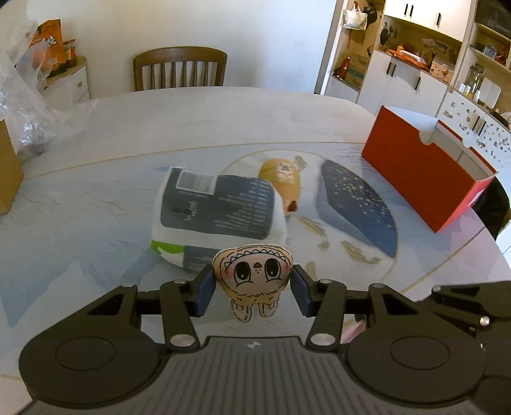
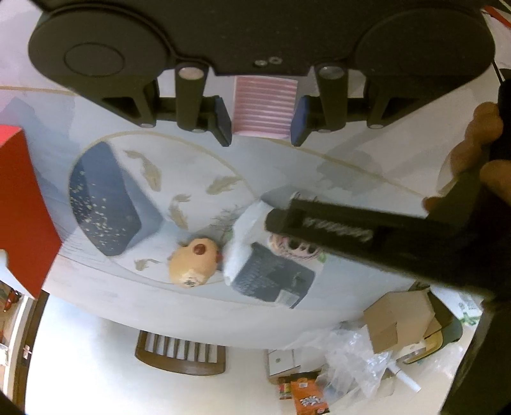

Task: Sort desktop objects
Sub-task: 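Carry the plush and pink pad over the red shoebox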

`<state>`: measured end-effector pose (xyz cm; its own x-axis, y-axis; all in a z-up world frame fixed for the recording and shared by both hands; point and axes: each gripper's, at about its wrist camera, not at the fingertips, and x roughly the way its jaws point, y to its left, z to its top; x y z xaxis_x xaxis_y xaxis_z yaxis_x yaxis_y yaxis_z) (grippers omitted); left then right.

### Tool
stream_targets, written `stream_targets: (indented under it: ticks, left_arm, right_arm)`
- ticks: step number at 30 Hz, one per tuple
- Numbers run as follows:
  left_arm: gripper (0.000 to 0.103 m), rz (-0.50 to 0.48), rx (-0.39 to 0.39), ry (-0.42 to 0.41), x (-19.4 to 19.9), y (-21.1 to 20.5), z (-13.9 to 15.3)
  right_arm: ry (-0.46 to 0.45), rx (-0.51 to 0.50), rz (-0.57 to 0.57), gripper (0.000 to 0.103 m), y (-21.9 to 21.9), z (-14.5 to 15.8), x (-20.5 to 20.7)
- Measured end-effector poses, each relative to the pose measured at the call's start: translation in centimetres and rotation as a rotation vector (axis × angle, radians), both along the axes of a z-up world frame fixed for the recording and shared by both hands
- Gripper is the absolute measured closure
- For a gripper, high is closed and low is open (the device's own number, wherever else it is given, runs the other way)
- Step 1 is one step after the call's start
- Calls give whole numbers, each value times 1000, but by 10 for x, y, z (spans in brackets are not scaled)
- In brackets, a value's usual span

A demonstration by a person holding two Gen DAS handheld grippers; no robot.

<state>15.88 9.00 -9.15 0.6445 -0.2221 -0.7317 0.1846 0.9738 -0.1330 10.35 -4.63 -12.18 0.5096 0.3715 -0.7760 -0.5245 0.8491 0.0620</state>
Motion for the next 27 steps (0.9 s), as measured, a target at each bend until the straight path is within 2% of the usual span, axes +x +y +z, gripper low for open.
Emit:
stream_targets:
  ticks: [27]
  left_arm:
    - [53, -102, -72, 1, -7, -85, 49]
  right_arm:
    - [-62, 44, -147, 63, -114, 51, 17]
